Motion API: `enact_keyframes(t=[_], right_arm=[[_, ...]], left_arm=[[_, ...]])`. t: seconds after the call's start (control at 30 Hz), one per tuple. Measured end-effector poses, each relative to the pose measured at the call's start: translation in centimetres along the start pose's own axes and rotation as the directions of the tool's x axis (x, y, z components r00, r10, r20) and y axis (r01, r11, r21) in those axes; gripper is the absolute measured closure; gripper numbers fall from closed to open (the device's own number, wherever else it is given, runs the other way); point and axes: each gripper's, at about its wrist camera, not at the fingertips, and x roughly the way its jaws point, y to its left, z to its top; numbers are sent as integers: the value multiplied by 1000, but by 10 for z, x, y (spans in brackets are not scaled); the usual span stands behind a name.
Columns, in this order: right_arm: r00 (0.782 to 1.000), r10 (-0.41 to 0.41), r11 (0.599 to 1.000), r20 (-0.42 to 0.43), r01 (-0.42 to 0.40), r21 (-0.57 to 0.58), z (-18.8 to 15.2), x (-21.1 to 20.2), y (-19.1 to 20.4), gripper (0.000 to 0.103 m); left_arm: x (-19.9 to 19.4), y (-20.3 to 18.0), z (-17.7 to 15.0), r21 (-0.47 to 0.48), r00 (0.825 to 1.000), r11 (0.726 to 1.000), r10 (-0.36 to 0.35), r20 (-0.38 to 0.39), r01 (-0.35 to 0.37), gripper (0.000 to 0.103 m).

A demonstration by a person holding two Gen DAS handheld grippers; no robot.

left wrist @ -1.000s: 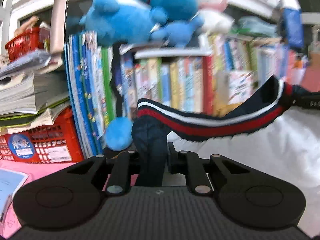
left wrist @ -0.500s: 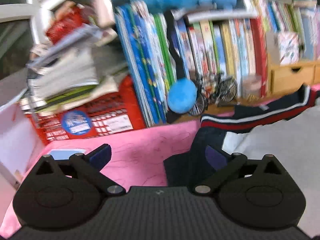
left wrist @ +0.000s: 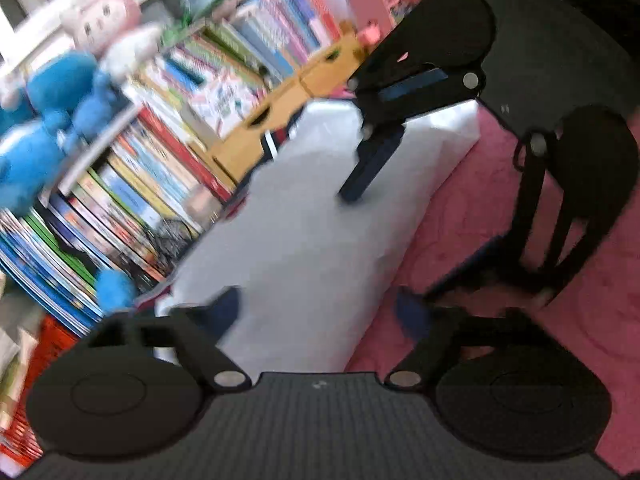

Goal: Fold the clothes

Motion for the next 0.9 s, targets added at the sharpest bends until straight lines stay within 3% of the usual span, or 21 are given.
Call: enact_keyframes(t=[0.03, 0.1, 0.23, 0.33, 0.4, 0.47, 0.53, 0.63, 0.8, 0.87, 0.9], right_arm=[[1000, -11, 1000, -6, 11, -6, 3, 8, -1, 56], [1000, -22, 999, -20, 21, -23, 2, 16, -3, 65], [994, -78, 993, -70, 71, -99, -31, 9, -6, 70], [969, -189, 974, -161, 165, -153, -76, -4, -17, 76], [952, -216, 975, -217, 198, -103, -104, -15, -33, 76], [928, -242, 970, -283, 232, -68, -125, -22, -46, 82], [906, -257, 966, -335, 255, -51, -143, -31, -55, 82], [900, -241, 966, -363, 258, -1, -152, -44, -61, 82], [873, -224, 962, -433, 268, 43, -163, -60, -65, 82], [855, -219, 955, -471, 287, 76, -170, -73, -65, 82], [848, -215, 951, -484, 295, 93, -173, -81, -64, 75]], left_arm=[[7, 5, -1, -25, 1000, 1000, -19, -12, 19, 55], [14, 17, -6, -69, 999, 997, -48, -16, 46, 56], [12, 37, -17, -130, 995, 988, -93, -45, 87, 55], [3, 47, -30, -140, 995, 988, -77, -59, 68, 55], [-4, 56, -40, -156, 996, 987, -47, -80, 34, 55], [-12, 68, -52, -171, 994, 985, -14, -112, -6, 54], [-21, 81, -65, -209, 989, 977, 7, -145, -38, 54], [-30, 95, -79, -268, 985, 962, 14, -172, -60, 51], [-45, 91, -88, -236, 978, 966, 55, -202, -104, 50], [-52, 92, -94, -242, 970, 961, 76, -231, -134, 36], [-57, 94, -98, -255, 965, 955, 84, -249, -149, 32]])
